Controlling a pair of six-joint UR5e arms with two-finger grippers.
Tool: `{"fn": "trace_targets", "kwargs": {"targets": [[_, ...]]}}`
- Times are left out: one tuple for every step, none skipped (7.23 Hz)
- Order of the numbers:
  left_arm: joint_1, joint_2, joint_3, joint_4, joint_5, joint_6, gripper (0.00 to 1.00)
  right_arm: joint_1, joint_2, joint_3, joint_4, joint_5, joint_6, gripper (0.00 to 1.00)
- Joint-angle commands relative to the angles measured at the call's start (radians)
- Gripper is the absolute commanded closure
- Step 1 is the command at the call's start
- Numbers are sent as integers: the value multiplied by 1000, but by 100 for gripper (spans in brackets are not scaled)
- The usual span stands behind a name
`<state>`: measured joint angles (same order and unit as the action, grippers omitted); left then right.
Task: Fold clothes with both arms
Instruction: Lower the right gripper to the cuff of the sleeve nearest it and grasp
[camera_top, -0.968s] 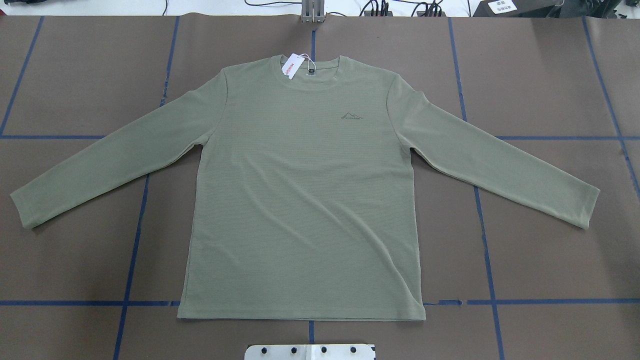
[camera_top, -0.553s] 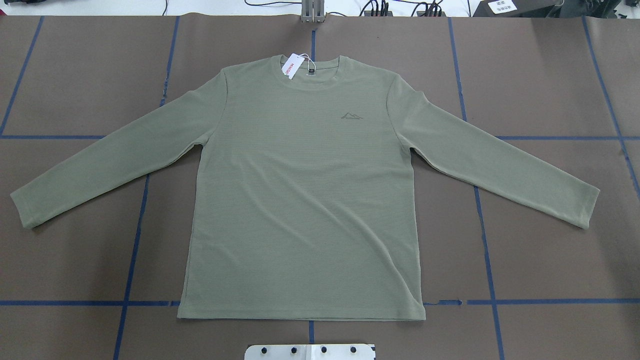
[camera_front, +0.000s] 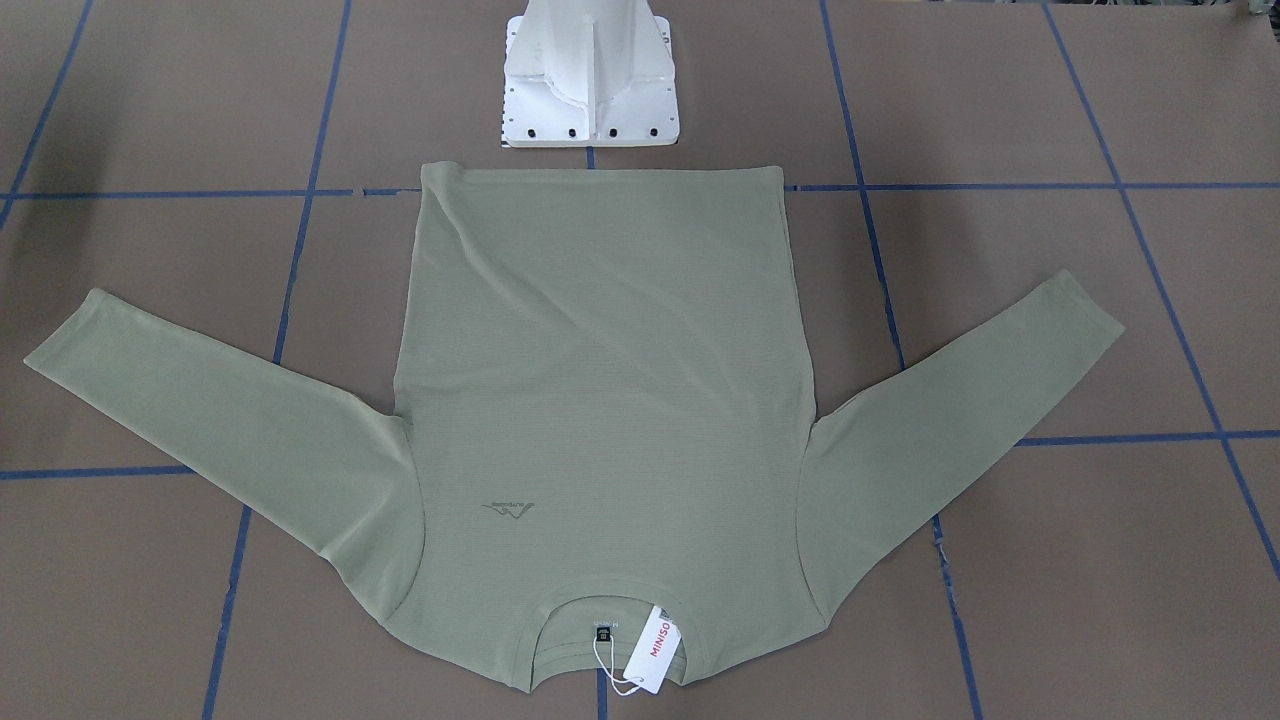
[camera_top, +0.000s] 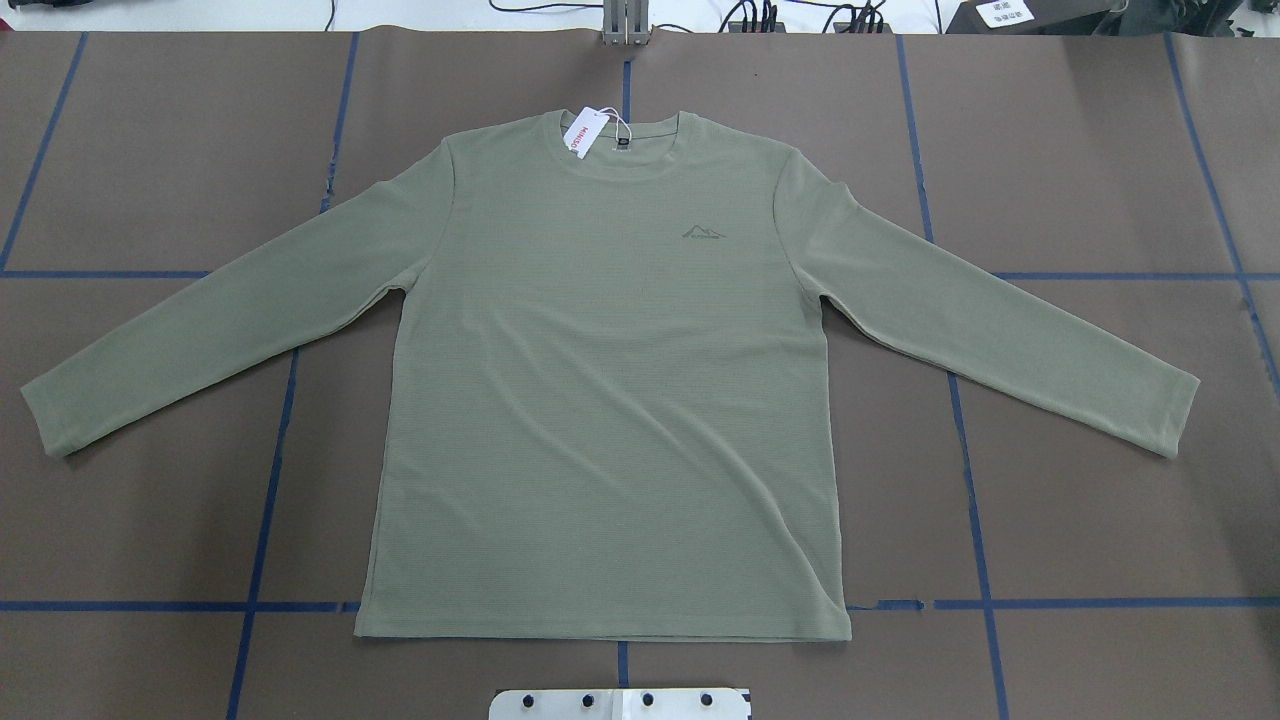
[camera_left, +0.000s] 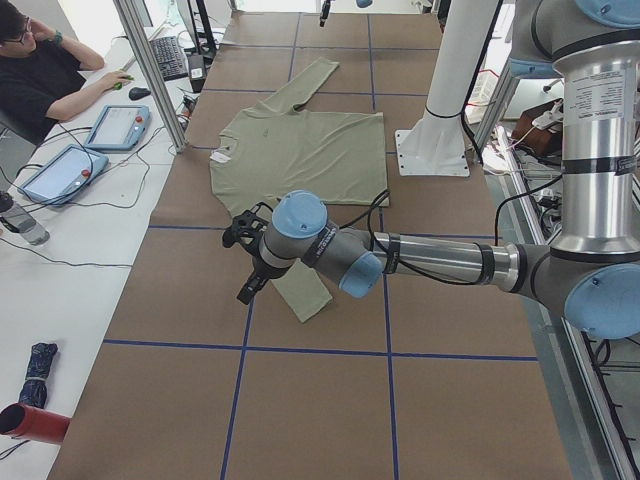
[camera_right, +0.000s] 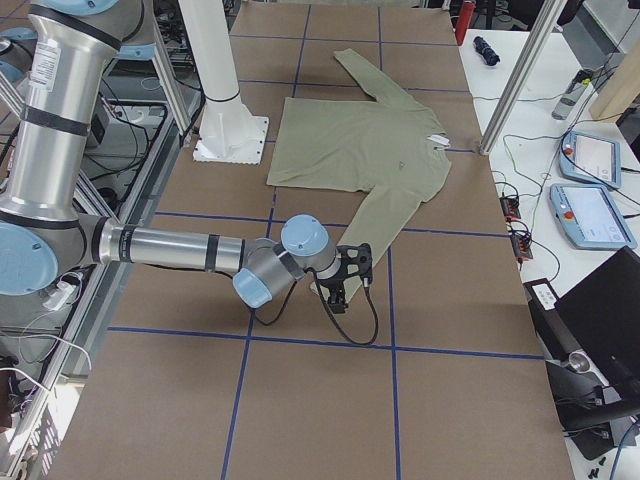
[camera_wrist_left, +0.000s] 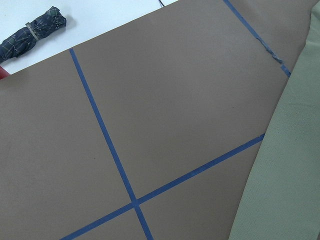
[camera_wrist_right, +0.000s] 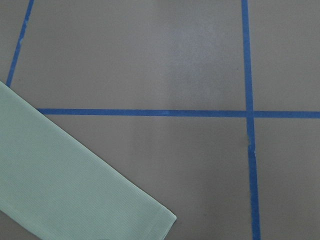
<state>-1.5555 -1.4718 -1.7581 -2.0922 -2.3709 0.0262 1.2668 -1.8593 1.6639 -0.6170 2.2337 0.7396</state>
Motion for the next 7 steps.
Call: {"fn": "trace_targets", "kwargs": {"targets": [[0, 4, 0, 0, -2, 3, 0, -210, 5, -96, 215, -203, 247, 18], [0, 4, 3, 0, -2, 9, 0, -281, 23, -120, 220, -285, 259, 21], [0, 4, 8, -2, -2, 12, 0, -297, 54, -160, 221, -299, 258, 23], [0, 4, 6, -2, -4, 12, 0, -300, 57, -173, 223, -299, 256, 24], [0, 4, 11, -2, -4, 12, 0, -302, 57, -180, 223, -299, 254, 25], [0, 4, 12, -2, -2, 12, 0, -305, 57, -197, 227, -299, 254, 27], [0, 4, 11, -2, -2, 14, 0, -307, 57, -214, 259, -299, 259, 27]]}}
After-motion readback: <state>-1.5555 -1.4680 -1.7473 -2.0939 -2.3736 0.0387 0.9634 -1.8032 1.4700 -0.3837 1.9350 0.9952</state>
